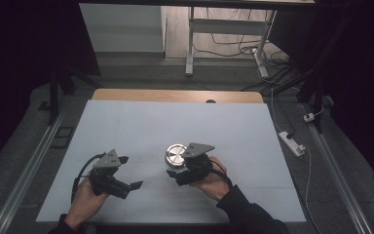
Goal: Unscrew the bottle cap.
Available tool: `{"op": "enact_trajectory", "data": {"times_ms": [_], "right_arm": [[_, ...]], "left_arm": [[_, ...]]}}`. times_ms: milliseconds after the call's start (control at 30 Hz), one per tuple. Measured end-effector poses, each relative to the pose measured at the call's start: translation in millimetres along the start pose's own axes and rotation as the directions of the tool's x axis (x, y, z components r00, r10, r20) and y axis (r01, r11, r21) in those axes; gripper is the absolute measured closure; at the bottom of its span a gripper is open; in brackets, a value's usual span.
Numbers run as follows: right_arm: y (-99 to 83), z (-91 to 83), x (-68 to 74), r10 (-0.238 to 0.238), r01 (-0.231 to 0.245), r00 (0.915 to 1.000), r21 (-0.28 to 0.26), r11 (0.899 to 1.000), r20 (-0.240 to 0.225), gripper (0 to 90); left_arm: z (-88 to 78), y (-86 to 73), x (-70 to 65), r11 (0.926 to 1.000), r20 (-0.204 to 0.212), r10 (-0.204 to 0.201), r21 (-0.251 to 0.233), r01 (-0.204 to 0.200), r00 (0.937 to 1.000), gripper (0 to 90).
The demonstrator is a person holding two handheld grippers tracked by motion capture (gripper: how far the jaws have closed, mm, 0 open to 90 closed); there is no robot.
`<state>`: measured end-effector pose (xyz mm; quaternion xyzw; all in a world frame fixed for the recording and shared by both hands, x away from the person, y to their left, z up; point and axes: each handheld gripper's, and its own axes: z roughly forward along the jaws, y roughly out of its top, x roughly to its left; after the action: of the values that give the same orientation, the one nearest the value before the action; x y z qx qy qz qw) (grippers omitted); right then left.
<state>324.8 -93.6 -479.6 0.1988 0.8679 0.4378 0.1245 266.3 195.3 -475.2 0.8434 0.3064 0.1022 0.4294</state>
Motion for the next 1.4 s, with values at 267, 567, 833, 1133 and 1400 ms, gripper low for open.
{"op": "enact_trajectory", "data": {"times_ms": [267,567,833,1133,1400], "right_arm": [[0.2,0.8,0.7,-0.007,0.008,0.9998,0.003,1.000,-0.018,14.7],[1.0,1.9,1.4,-0.013,0.014,0.9979,0.010,1.000,-0.063,14.7],[2.7,5.3,5.6,-0.048,0.050,0.9932,0.013,0.999,-0.106,14.7],[4.3,5.7,10.3,-0.062,0.065,0.9883,0.017,0.998,-0.139,14.7],[4.8,5.0,8.2,-0.056,0.058,0.9923,0.016,0.998,-0.110,14.7]], "left_arm": [[9.8,24.9,3.7,0.9976,0.054,0.060,-0.037,-0.058,0.9968,0.0],[26.9,51.9,11.4,0.9907,0.176,0.136,-0.032,-0.132,0.9750,0.0],[43.6,71.4,7.0,0.9617,0.280,0.270,-0.033,-0.272,0.9213,0.2],[56.5,84.4,4.4,0.9426,0.362,0.328,-0.063,-0.328,0.8727,10.3],[58.4,86.9,-3.8,0.9552,0.272,0.294,-0.050,-0.292,0.9164,18.2]]}}
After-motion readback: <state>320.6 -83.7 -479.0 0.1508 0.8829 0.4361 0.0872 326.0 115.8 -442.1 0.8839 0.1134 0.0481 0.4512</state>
